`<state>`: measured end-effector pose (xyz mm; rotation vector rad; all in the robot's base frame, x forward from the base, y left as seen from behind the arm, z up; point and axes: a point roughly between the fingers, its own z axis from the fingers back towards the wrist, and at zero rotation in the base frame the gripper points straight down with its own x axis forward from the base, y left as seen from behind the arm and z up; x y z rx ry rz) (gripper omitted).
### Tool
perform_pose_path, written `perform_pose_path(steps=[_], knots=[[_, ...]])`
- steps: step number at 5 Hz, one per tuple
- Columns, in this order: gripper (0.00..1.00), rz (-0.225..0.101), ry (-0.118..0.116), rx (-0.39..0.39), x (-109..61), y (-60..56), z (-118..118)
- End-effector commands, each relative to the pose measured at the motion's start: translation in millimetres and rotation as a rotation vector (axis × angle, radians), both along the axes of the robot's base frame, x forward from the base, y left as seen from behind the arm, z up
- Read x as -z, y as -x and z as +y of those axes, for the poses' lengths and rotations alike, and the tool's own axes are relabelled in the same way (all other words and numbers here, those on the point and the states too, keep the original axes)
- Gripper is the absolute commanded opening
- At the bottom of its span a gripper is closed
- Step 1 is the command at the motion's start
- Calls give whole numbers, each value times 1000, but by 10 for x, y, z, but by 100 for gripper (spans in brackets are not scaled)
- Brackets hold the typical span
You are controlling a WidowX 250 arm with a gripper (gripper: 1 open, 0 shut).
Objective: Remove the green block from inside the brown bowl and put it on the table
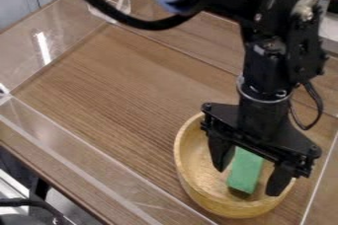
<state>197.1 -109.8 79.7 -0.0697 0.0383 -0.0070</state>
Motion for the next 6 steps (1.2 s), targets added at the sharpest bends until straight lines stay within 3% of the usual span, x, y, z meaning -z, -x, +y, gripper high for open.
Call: perform_pose_path(steps=[1, 6], knots=[[100, -38, 25, -17, -51, -89, -6], [100, -38, 50, -51, 89, -169, 21]])
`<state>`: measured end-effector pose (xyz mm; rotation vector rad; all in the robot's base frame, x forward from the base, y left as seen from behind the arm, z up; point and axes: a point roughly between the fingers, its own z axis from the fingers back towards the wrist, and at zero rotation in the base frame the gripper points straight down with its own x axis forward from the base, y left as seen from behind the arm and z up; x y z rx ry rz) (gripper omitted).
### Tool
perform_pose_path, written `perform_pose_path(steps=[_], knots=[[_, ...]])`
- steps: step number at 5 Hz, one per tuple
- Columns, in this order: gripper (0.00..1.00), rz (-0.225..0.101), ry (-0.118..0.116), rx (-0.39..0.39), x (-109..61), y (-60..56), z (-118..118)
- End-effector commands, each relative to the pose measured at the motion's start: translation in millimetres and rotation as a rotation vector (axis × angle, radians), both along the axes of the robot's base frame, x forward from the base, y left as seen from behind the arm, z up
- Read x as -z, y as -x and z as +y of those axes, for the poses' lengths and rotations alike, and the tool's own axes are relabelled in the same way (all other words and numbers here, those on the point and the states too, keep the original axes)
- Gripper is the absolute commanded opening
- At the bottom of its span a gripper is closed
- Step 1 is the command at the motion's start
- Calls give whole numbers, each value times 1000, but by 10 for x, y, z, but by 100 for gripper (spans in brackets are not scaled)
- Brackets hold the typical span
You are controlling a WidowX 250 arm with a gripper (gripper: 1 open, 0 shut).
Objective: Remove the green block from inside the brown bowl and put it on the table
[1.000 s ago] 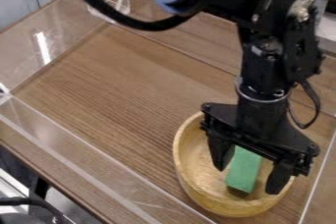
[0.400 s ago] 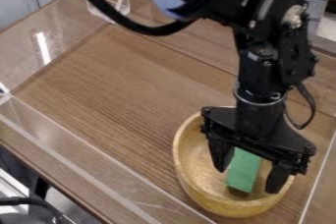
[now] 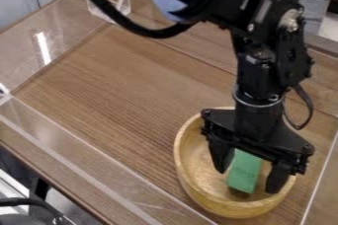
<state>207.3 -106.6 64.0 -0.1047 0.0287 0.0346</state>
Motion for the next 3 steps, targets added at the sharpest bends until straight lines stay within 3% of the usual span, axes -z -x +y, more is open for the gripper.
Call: perform_pose_path(steps=[1, 3], knots=[[100, -29, 21, -15, -46, -80, -11], [100, -28, 31, -26, -6, -105, -6]])
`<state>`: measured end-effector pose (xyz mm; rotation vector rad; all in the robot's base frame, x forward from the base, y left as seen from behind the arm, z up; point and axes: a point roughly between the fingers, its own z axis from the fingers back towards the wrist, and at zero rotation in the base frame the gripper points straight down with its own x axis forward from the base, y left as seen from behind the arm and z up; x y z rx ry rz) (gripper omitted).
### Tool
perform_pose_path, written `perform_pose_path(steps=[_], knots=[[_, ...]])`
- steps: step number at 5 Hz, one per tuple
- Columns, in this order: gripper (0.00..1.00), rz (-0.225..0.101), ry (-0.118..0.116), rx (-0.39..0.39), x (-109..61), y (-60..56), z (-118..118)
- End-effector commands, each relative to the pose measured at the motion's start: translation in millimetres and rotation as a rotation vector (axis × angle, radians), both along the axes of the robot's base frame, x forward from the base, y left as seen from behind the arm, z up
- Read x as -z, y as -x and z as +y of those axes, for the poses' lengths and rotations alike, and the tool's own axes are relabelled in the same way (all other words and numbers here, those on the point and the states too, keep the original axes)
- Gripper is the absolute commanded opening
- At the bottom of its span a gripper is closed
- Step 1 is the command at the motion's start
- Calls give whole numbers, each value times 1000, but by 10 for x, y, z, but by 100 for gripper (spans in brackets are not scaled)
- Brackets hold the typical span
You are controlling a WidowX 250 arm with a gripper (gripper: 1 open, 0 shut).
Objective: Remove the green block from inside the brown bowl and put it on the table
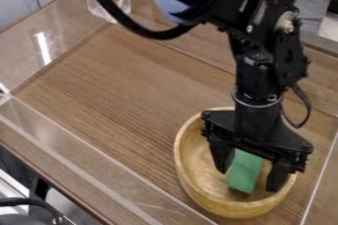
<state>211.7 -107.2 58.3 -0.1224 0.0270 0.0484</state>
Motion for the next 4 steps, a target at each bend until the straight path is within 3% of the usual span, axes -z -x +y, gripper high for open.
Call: perform_pose_path(steps=[1, 4], knots=[[100, -26, 17, -17, -39, -72, 2], [100, -27, 30, -27, 137, -130, 45]])
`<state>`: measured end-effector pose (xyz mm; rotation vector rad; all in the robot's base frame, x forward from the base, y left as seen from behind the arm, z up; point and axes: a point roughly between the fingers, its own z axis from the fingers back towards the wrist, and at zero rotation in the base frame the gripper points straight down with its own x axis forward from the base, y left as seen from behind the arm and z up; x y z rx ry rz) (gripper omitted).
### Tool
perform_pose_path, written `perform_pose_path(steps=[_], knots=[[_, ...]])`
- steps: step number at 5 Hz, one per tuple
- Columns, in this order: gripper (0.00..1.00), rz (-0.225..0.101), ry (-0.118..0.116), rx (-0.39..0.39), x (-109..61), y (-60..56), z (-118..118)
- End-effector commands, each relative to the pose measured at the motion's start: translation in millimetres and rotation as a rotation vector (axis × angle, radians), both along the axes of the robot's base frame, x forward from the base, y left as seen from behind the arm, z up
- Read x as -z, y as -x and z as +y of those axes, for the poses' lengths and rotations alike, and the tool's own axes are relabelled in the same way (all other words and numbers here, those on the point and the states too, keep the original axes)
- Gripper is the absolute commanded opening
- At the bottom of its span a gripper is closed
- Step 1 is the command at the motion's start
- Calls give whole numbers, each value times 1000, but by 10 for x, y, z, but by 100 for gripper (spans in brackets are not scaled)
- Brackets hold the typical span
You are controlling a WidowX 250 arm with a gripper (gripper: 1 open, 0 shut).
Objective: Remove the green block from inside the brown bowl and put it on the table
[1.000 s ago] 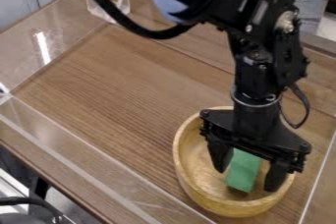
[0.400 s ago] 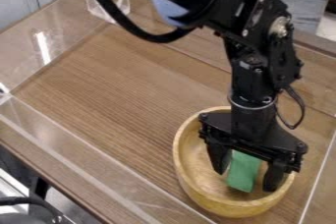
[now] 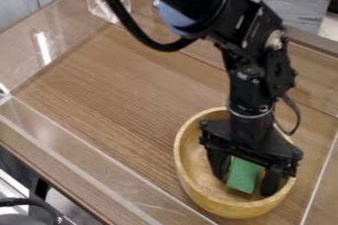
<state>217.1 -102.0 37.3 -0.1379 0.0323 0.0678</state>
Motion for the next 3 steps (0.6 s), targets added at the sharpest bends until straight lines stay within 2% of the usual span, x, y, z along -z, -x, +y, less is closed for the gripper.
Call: perform_pose_path(steps=[1, 3], knots=[[0, -31, 17, -7, -34, -81, -9], [0, 7, 24, -7, -114, -31, 0]])
